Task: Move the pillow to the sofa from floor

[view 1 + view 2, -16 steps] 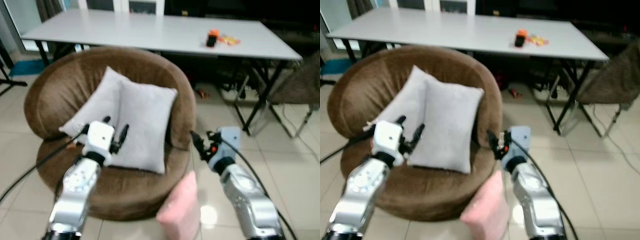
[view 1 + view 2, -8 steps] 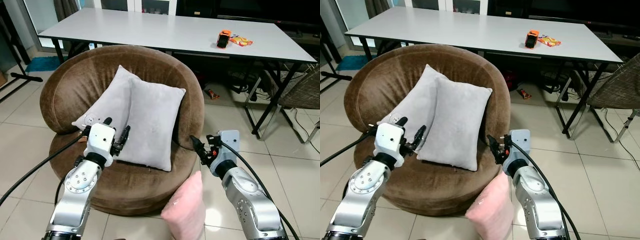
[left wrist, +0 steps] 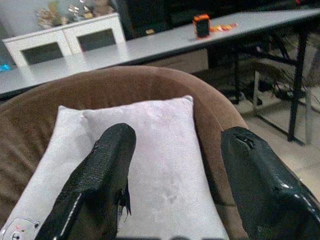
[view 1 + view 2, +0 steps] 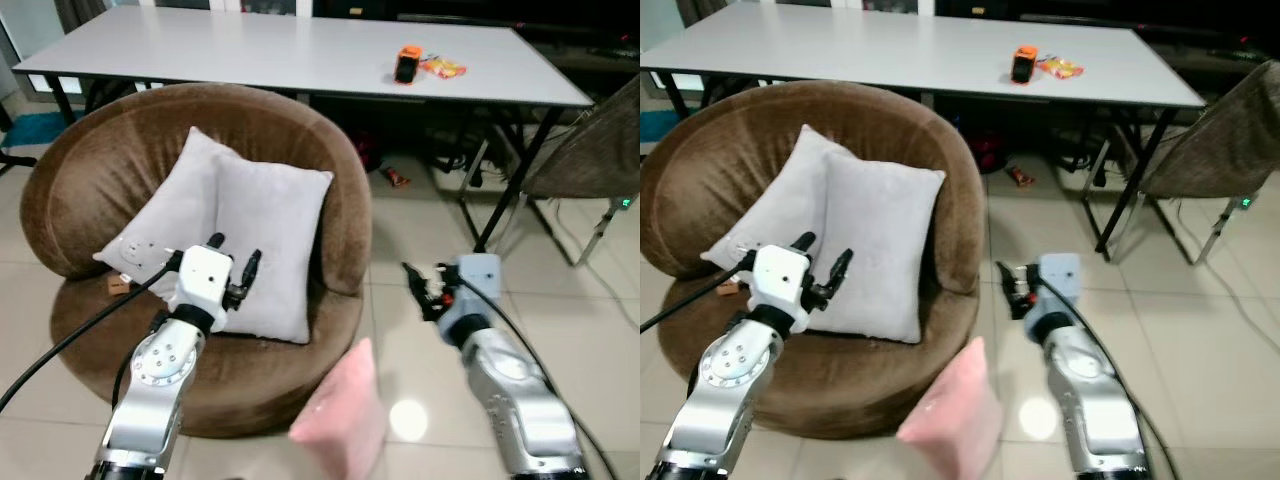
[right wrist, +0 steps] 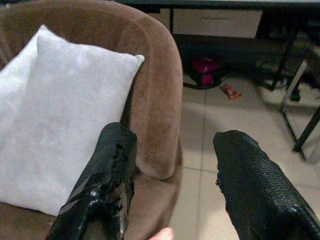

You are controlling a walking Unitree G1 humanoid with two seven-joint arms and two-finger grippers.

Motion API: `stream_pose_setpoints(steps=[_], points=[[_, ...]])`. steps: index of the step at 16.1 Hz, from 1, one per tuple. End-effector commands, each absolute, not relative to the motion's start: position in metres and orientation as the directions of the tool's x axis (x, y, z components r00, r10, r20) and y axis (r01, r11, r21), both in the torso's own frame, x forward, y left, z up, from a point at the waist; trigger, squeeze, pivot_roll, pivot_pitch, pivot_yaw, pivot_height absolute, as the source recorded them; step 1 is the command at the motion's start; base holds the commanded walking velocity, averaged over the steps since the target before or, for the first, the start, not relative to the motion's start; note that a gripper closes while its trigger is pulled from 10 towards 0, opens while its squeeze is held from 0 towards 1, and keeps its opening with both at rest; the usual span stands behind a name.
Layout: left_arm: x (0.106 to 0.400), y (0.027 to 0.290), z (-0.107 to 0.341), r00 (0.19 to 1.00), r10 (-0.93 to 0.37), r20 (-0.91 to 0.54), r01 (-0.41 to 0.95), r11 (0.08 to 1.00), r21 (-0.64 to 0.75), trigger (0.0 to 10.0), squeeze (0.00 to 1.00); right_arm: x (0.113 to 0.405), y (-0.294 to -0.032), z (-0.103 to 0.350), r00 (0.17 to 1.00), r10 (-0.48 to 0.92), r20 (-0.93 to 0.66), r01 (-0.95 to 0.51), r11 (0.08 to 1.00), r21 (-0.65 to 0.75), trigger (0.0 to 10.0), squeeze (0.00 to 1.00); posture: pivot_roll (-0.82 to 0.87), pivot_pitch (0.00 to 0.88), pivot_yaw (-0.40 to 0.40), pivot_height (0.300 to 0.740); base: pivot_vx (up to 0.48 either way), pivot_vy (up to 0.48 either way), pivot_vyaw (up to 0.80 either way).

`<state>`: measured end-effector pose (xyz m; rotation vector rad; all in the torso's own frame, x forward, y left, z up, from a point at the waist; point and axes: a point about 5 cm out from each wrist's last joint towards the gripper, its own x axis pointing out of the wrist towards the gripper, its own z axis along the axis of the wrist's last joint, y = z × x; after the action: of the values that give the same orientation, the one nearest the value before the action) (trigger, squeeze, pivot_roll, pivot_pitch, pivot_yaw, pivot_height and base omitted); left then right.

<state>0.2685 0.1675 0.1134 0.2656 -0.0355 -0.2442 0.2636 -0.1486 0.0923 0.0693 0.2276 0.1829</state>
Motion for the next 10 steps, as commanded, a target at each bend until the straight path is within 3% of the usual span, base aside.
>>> stream_pose_setpoints(steps=[1, 10], points=[[0.2674, 0.176, 0.113, 0.98, -0.201, 0.003, 0.192, 0.941, 0.279, 10.0, 0.0, 0.265, -0.1339, 0.0943, 0.949, 0.241, -0.204, -0.226, 0.969, 0.096, 10.0, 0.0, -0.03, 0.0, -0.029, 0.74, 0.0, -0.48, 0.8], [0.2671, 0.1854, 0.1136, 0.982, -0.187, 0.003, 0.178, 0.937, 0.301, 10.0, 0.0, 0.2651, -0.1389, 0.0868, 0.958, 0.206, -0.2, -0.183, 0.975, 0.124, 10.0, 0.0, -0.01, 0.0, -0.02, 0.74, 0.0, -0.48, 0.8]])
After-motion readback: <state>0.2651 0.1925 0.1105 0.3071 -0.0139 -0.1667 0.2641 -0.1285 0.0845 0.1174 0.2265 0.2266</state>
